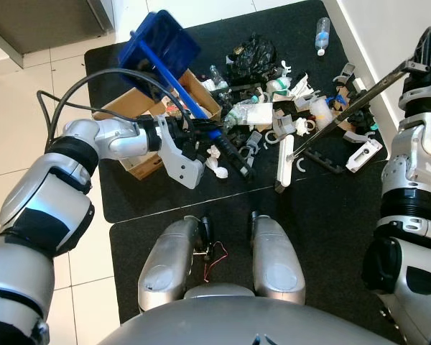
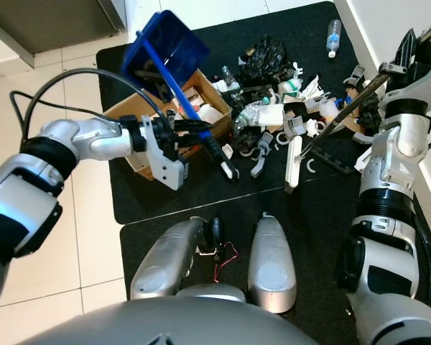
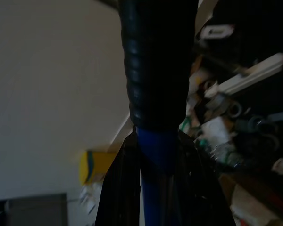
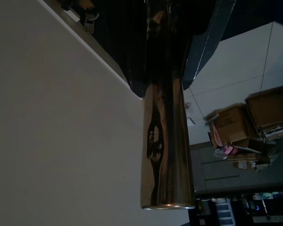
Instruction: Sweep floor
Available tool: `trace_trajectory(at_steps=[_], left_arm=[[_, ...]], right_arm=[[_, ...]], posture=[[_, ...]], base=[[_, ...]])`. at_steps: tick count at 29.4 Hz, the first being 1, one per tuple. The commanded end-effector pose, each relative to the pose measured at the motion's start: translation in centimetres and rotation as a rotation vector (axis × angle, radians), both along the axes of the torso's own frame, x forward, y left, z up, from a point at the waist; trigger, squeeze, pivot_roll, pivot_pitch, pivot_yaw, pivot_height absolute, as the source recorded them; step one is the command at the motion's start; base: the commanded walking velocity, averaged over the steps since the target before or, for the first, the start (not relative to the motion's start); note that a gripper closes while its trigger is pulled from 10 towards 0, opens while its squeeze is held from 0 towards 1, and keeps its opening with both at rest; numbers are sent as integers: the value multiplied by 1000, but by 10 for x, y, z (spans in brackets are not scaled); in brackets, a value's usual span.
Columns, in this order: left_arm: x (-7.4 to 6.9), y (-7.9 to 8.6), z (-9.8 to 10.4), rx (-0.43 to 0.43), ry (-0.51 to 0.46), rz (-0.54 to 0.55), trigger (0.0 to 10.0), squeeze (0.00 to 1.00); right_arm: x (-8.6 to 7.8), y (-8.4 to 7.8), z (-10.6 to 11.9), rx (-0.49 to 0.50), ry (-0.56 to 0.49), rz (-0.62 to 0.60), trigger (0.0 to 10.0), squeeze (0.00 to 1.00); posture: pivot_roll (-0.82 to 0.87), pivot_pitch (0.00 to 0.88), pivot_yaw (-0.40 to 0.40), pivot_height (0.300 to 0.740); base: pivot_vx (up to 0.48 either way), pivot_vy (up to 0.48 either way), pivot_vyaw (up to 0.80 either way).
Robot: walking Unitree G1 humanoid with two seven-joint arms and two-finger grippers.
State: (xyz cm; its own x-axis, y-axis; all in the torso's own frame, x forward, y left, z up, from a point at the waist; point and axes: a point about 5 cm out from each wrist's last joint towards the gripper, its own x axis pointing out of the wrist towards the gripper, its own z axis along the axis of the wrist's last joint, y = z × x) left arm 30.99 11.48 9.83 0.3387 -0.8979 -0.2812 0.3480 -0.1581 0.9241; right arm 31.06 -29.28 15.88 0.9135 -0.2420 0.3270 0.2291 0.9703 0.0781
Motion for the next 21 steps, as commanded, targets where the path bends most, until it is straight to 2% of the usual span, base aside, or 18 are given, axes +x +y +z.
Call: trace_trajectory(at_steps=[1,3,7,11,14,15,16,17,18,20,21], left_arm=[[-2,5,1,30,-19,-40,10000,0],[13,8,13,-22,-72,77,10000,0],[12,8,12,-25,-68,70,10000,0],[22,14,21,-90,-97,166,10000,0],[31,19,33,-260,-68,308,10000,0],[31,19,33,-260,-68,308,10000,0],[38,23,43,-408,-34,412,10000,0],[38,23,43,-408,-34,412,10000,0],[47,26,59,-601,9,503,10000,0],[47,26,59,-601,9,503,10000,0],[50,28,65,-681,29,533,10000,0]], right_arm=[[1,1,5,2,-38,-2,10000,0],[1,0,6,7,-44,-8,10000,0],[1,0,5,11,-41,-7,10000,0],[1,-2,6,13,-43,-9,10000,0],[1,-1,5,12,-40,-5,10000,0],[1,-1,5,12,-40,-5,10000,0],[2,-1,5,15,-39,-5,10000,0],[2,-1,5,15,-39,-5,10000,0],[2,-1,4,18,-37,-4,10000,0],[2,-1,4,18,-37,-4,10000,0],[3,0,4,19,-36,-2,10000,0]], posture=[[-23,91,64,740],[-18,89,60,740],[-21,87,63,740],[-17,86,56,740],[-13,86,56,740],[-13,86,56,740],[-10,86,54,740],[-10,86,54,740],[-8,85,55,740],[-8,85,55,740],[-3,85,54,740]], base=[[0,0,0],[0,0,0],[0,0,0],[0,0,0],[0,0,0],[0,0,0],[0,0,0],[0,0,0],[0,0,0],[0,0,0],[0,0,0]])
